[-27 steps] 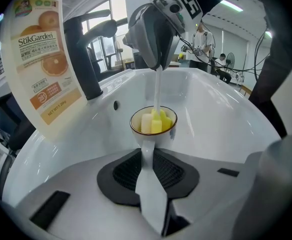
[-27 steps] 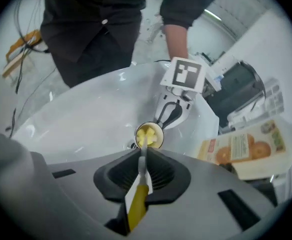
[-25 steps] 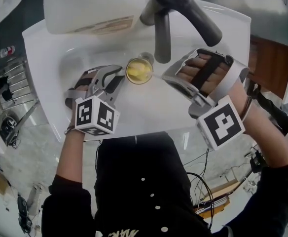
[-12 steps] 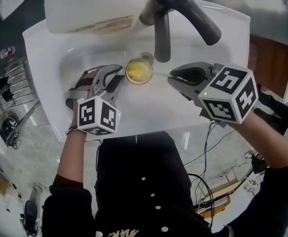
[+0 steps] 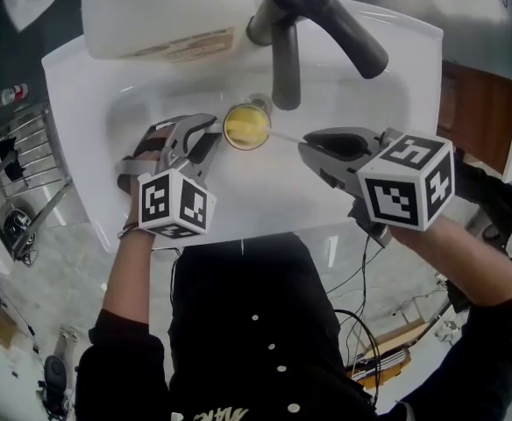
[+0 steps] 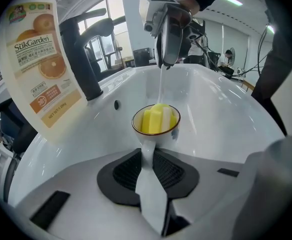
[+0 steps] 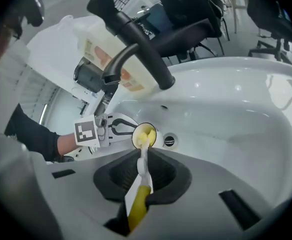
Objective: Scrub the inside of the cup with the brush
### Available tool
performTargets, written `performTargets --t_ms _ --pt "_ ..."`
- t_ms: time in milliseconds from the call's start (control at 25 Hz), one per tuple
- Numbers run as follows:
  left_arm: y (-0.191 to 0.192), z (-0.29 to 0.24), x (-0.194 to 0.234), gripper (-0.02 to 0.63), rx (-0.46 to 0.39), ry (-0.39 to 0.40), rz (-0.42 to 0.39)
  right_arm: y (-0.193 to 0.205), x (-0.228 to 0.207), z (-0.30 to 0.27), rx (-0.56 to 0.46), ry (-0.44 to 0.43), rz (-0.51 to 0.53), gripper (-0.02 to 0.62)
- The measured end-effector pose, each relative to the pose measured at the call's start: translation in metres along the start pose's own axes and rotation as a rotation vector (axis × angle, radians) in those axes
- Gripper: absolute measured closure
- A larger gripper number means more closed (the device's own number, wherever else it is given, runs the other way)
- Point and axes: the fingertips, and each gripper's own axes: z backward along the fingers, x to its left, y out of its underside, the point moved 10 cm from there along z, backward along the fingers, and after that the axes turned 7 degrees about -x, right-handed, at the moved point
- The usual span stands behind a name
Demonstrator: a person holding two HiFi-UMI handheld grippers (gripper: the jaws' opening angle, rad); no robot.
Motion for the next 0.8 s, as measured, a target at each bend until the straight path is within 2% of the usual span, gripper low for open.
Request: performTargets --t_ms 160,360,440,560,640,800 --pt "0.001 0.0 -0.001 0.515 0.005 -0.001 0.013 0.002 0.009 0.006 -0.017 0.013 0.119 0.538" --pt "0.001 0.001 -0.001 0.515 0.011 0.004 0.016 0.003 0.025 0.021 -0.039 0.028 0.342 0.541" --pt "0.002 0.001 -0.002 0.515 0.014 0.006 0.015 0.004 0.031 0.026 -0.037 0.028 0.471 0.541" --pt "0.003 0.001 -0.002 0.515 0.012 0.009 0.019 0.003 0.044 0.033 0.008 0.058 0.768 0.541" --pt "0.003 0.001 -0.001 0.515 0.009 0.009 0.021 0.006 0.055 0.034 0.029 0.08 1.014 0.541" --pt "0.002 0.001 -0.001 0.515 0.011 0.011 0.015 0.006 0.073 0.035 0.124 0.044 1.536 0.541"
